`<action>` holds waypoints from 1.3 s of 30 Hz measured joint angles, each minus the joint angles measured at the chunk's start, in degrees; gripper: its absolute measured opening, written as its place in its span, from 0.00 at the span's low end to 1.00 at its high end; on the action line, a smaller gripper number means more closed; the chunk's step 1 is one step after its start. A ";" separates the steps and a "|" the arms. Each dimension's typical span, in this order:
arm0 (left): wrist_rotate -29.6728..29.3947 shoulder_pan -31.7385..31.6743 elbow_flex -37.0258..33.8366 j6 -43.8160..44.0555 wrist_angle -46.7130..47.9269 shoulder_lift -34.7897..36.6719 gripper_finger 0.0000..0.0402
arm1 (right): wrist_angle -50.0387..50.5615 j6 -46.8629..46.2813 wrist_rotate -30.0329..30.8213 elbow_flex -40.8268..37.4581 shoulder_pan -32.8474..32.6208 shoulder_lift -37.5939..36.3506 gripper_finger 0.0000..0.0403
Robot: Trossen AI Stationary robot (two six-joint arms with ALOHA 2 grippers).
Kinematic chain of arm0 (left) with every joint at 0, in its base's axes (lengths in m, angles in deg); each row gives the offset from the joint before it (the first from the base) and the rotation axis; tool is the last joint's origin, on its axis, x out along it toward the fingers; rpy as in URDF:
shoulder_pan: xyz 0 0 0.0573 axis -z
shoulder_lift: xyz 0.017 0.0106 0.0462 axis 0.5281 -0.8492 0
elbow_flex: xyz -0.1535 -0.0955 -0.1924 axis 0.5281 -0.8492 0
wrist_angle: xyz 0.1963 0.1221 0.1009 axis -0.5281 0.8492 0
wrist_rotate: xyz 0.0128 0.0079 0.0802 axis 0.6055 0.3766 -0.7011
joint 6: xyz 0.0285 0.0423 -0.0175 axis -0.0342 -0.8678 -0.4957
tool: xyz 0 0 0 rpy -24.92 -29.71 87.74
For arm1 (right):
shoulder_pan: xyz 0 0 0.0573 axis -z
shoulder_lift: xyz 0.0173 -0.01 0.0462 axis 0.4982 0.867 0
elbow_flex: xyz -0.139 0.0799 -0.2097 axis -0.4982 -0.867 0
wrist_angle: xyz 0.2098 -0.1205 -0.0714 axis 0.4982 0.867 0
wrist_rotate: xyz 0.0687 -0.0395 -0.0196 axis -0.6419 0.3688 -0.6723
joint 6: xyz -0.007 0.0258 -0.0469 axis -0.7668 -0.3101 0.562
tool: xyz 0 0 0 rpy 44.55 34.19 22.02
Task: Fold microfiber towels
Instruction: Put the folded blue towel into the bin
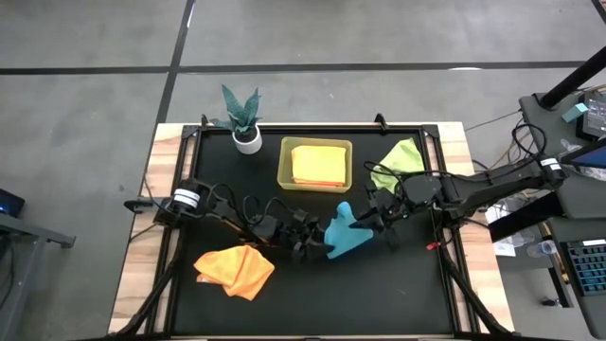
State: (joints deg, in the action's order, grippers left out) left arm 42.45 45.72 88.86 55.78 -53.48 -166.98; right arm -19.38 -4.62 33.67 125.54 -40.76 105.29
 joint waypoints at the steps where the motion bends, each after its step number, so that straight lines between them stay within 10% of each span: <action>1: -0.01 0.00 -0.04 -0.05 -0.02 0.02 0.51 | 0.06 0.00 0.48 0.00 0.00 0.00 0.02; 11: -4.76 -1.59 -3.36 -0.08 -0.32 1.32 0.03 | 2.86 -1.66 8.24 -0.05 0.00 0.00 0.02; 25: -2.88 -12.06 -8.39 -3.96 28.13 16.95 0.00 | 2.84 -1.57 29.06 -0.27 2.75 7.88 0.02; 32: -2.77 -19.76 -6.72 -13.46 53.25 27.90 0.00 | -1.74 1.59 29.47 1.68 12.13 15.52 0.02; 39: -2.52 -27.71 -6.23 -18.36 58.09 28.86 0.00 | -3.87 5.57 29.03 5.35 20.38 23.55 0.02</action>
State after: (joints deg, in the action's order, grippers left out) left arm 39.94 18.01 82.63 37.42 4.62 -138.12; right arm -23.26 0.95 62.70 130.89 -20.37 128.84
